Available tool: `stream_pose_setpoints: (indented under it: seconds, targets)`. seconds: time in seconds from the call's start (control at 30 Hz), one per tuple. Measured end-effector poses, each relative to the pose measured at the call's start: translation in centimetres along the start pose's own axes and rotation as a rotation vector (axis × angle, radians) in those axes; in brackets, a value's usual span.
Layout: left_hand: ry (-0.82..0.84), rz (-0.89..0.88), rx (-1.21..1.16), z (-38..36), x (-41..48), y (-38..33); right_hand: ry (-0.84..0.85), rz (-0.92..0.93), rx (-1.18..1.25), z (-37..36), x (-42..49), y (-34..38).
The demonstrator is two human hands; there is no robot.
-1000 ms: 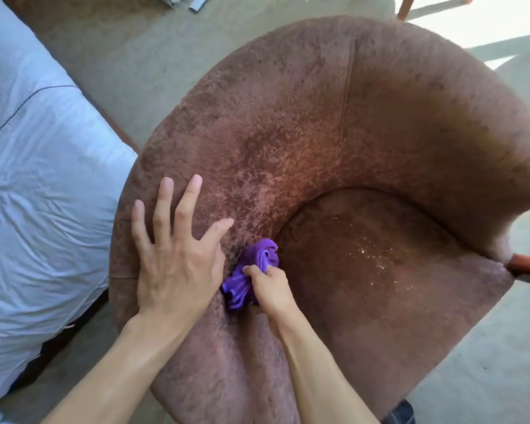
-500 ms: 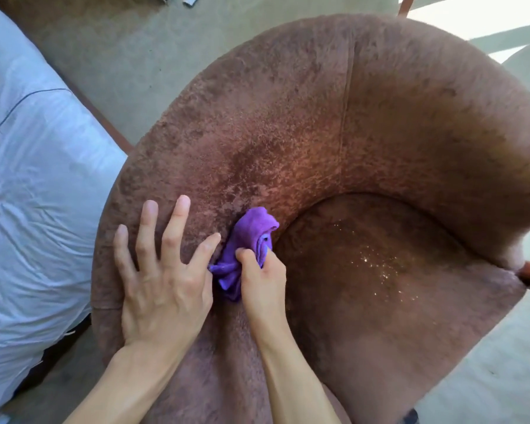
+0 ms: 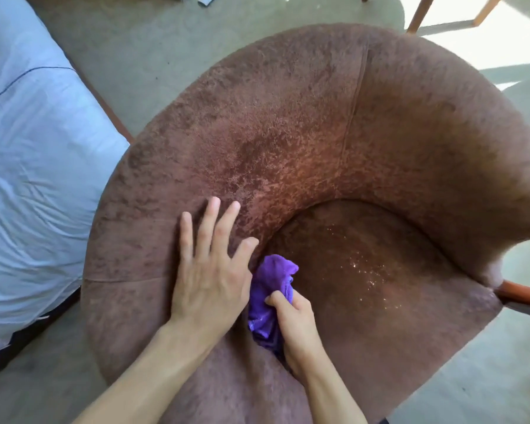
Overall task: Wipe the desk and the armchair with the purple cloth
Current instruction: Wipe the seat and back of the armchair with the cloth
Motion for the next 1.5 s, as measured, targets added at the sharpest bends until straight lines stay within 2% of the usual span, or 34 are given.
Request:
stream_pose_setpoints:
  seconds: [0.07, 0.1, 0.17, 0.23, 0.3, 0.4, 0.5, 0.53, 0.63, 0.73, 0.83, 0.93, 1.07, 1.17, 1.27, 1.37, 1.47, 1.5]
  targets:
    - [0.201, -0.001, -0.091, -4.1, 0.4, -3.1, -0.136, 0.018, 0.006, 4.2, -0.6, -0.4]
    - [0.328, 0.032, -0.137, -6.6, 0.5, -4.5, -0.226, 0.028, -0.099, 6.7, -0.8, 0.0]
    - [0.558, 0.142, -0.262, -12.0, 0.1, -7.1, -0.409, 0.029, -0.451, 11.5, -0.5, 1.9]
    - [0.697, 0.232, -0.407, -16.7, -0.5, -9.8, -0.534, 0.073, -0.805, 14.5, 1.0, 5.1]
    - [0.766, 0.277, -0.505, -20.3, -1.1, -12.6, -0.527, 0.165, -1.130, 15.1, 4.0, 8.2]
    - [0.822, 0.330, -0.554, -24.5, -2.5, -15.4, -0.404, 0.240, -1.489, 14.2, 8.9, 10.1]
    - [0.785, 0.346, -0.536, -26.9, -3.6, -16.5, -0.183, 0.045, -1.677, 14.0, 12.8, 8.5]
    - [0.768, 0.343, -0.526, -27.2, -3.7, -16.8, -0.169, 0.025, -1.683, 14.0, 13.2, 8.4]
    - [0.739, 0.360, -0.546, -27.8, -3.5, -16.9, -0.257, 0.164, -1.632, 13.7, 13.1, 9.3]
    - [0.735, 0.344, -0.565, -27.9, -3.2, -16.7, -0.139, -0.013, -1.726, 13.3, 12.8, 6.9]
    - [0.719, 0.356, -0.605, -27.9, -3.2, -16.3, -0.247, 0.104, -1.634, 13.6, 11.5, 7.0]
    - [0.711, 0.358, -0.611, -28.0, -3.0, -16.4, -0.201, -0.074, -1.660, 15.1, 11.7, 6.8]
    - [0.702, 0.362, -0.613, -28.3, -3.2, -16.6, -0.321, 0.055, -1.634, 16.2, 10.8, 9.1]
    - [0.698, 0.359, -0.618, -28.3, -3.2, -16.7, -0.280, -0.099, -1.603, 18.2, 10.3, 8.6]
    - [0.701, 0.356, -0.615, -28.3, -3.2, -16.7, -0.431, 0.033, -1.535, 19.1, 8.6, 9.0]
    - [0.693, 0.360, -0.605, -28.4, -3.2, -16.8, -0.343, -0.091, -1.555, 19.9, 7.7, 6.2]
    - [0.685, 0.353, -0.588, -28.4, -3.1, -16.8, -0.394, -0.024, -1.480, 20.6, 6.0, 4.8]
    - [0.682, 0.353, -0.582, -28.4, -3.1, -16.9, -0.376, -0.059, -1.475, 20.7, 5.6, 4.0]
Point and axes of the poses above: each hand's wrist, its own x-axis towards the middle knuckle, its own z-axis out of the back of the hand, y = z × x, the point moved 7 cm from there along x, towards the middle knuckle, and after that the axes turned 12 degrees about y, right-handed, at the moved point
